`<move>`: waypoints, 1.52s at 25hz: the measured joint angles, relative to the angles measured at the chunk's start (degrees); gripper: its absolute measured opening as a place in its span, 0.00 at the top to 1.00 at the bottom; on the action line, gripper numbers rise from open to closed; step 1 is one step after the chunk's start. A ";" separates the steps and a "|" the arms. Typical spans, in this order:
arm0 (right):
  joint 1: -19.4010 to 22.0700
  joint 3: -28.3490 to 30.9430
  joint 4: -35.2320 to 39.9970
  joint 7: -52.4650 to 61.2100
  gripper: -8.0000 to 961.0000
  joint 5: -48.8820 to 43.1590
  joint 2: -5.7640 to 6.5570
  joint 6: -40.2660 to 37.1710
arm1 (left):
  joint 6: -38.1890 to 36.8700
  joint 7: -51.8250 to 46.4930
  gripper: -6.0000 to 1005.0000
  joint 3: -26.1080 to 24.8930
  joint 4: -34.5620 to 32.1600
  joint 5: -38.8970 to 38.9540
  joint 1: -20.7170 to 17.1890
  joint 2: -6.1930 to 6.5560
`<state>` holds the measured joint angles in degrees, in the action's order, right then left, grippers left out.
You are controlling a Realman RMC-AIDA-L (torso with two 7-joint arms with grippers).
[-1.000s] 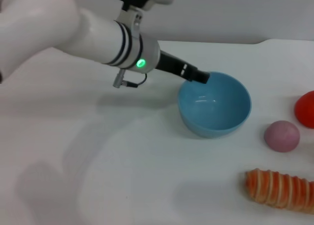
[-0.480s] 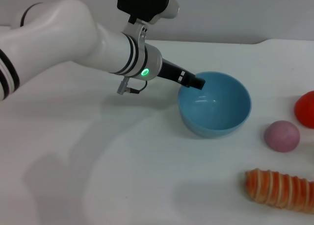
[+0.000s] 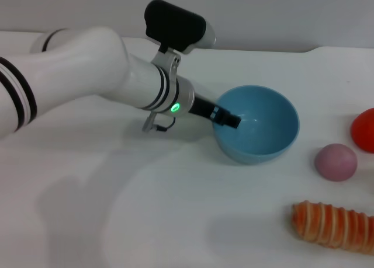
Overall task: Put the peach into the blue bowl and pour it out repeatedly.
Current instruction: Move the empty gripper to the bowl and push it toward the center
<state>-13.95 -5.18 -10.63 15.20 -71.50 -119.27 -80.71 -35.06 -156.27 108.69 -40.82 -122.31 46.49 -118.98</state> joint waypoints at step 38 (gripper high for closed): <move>0.71 -0.61 -0.49 7.76 0.27 -0.52 0.40 0.24 | -6.12 0.40 0.99 -2.43 -0.54 -2.75 4.89 0.57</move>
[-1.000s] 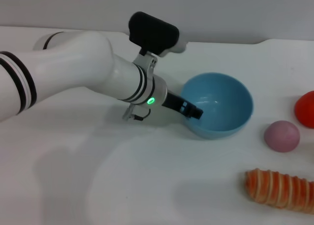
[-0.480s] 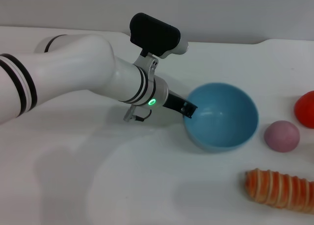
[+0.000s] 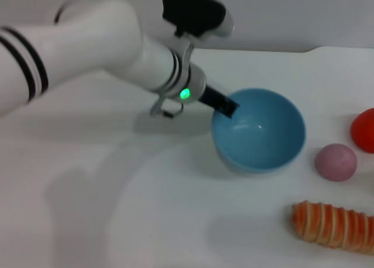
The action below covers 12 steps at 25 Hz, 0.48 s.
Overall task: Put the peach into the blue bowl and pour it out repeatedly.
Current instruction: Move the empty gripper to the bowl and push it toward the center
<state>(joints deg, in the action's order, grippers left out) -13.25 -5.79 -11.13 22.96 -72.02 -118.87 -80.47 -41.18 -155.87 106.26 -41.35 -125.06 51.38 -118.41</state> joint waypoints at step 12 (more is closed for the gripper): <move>-1.11 -5.18 31.22 44.47 0.28 -20.07 0.38 -3.99 | -14.65 -2.43 1.00 -16.55 -2.91 -17.04 5.75 0.06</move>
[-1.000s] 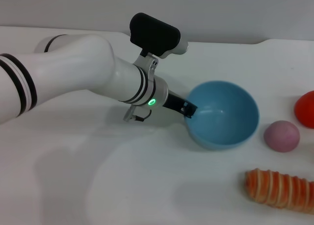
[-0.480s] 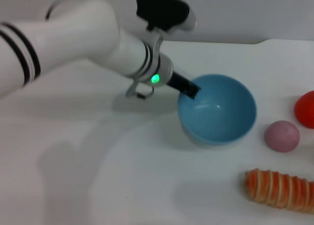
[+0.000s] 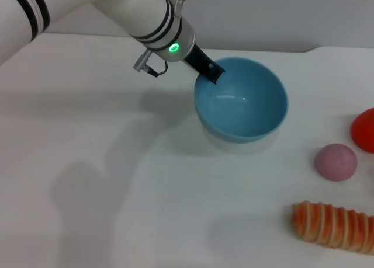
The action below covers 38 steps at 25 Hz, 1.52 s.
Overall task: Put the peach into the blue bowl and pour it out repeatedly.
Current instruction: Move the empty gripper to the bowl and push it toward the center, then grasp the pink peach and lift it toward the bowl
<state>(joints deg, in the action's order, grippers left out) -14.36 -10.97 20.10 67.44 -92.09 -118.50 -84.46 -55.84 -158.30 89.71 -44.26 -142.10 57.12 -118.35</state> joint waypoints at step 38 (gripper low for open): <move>-20.05 -30.34 18.19 56.95 0.33 -53.37 0.15 16.18 | 3.72 0.29 1.00 -1.74 1.13 5.07 -2.39 -0.33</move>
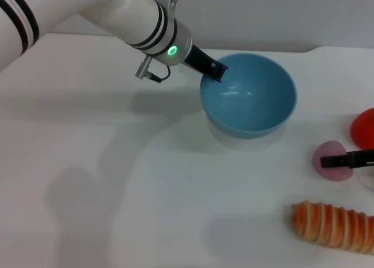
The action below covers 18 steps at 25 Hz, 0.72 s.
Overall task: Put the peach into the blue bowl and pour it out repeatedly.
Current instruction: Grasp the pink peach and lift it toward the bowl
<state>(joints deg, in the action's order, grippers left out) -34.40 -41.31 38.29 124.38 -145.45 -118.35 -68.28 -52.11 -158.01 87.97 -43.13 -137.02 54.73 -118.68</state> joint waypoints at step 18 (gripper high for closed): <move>3.88 -1.35 24.93 2.99 0.73 9.24 -0.40 -16.66 | 1.27 0.14 1.00 -0.08 -0.02 0.00 0.02 -0.03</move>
<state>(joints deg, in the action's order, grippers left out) -30.52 -42.66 63.22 127.38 -136.21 -118.75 -84.94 -50.84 -157.87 87.89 -43.15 -137.02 54.75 -118.70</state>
